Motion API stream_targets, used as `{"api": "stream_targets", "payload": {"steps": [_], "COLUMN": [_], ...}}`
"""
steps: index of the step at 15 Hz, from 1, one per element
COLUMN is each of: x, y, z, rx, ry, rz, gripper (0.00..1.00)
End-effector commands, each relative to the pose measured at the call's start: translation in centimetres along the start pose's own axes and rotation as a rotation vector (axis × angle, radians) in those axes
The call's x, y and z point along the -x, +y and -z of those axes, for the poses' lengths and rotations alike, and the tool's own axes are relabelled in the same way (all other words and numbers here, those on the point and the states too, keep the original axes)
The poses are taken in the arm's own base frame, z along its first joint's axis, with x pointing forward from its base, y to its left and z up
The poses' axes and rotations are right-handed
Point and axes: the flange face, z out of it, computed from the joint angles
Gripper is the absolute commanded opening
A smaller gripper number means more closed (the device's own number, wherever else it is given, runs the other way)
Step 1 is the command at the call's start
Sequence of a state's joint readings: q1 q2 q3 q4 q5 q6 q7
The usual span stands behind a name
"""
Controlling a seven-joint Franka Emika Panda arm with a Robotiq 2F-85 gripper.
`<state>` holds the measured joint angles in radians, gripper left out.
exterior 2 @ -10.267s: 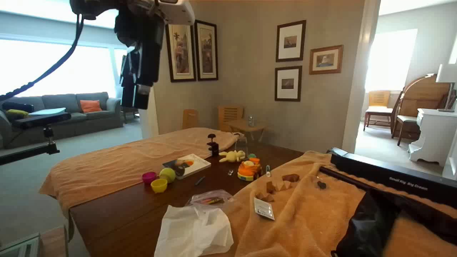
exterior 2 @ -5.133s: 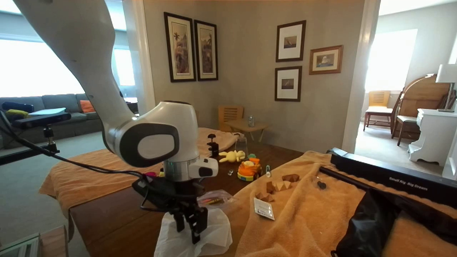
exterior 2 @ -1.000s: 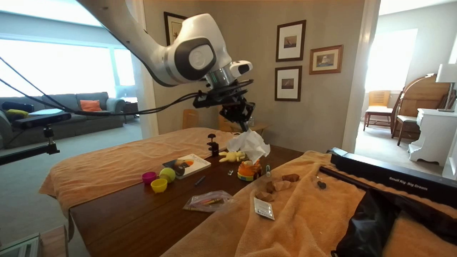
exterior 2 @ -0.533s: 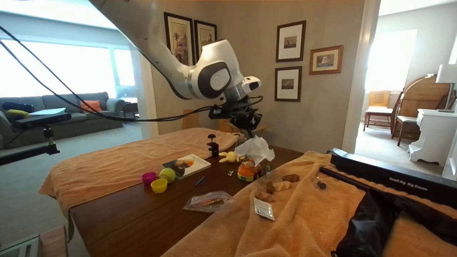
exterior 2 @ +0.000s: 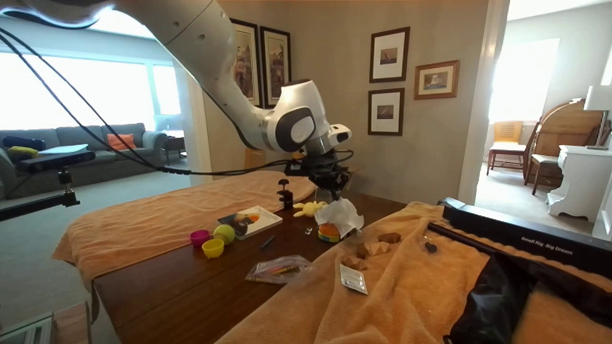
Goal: Wipe the toy car with the white cloth
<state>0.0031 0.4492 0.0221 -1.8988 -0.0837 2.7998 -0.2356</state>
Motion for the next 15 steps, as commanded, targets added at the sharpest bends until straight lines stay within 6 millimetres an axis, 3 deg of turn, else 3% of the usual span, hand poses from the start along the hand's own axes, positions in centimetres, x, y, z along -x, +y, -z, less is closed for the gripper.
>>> {"api": "stream_targets", "payload": {"steps": [1, 6, 15], "x": [-0.1, 0.5, 0.2], "y": [-0.5, -1.8, -4.8], "z": [-2.7, -5.7, -7.2], "rx": [-0.009, -0.017, -0.045], "ry": [-0.017, -0.056, -0.066], "rz": [-0.007, 0.02, 0.068], "gripper": [0.0, 0.0, 0.0]}}
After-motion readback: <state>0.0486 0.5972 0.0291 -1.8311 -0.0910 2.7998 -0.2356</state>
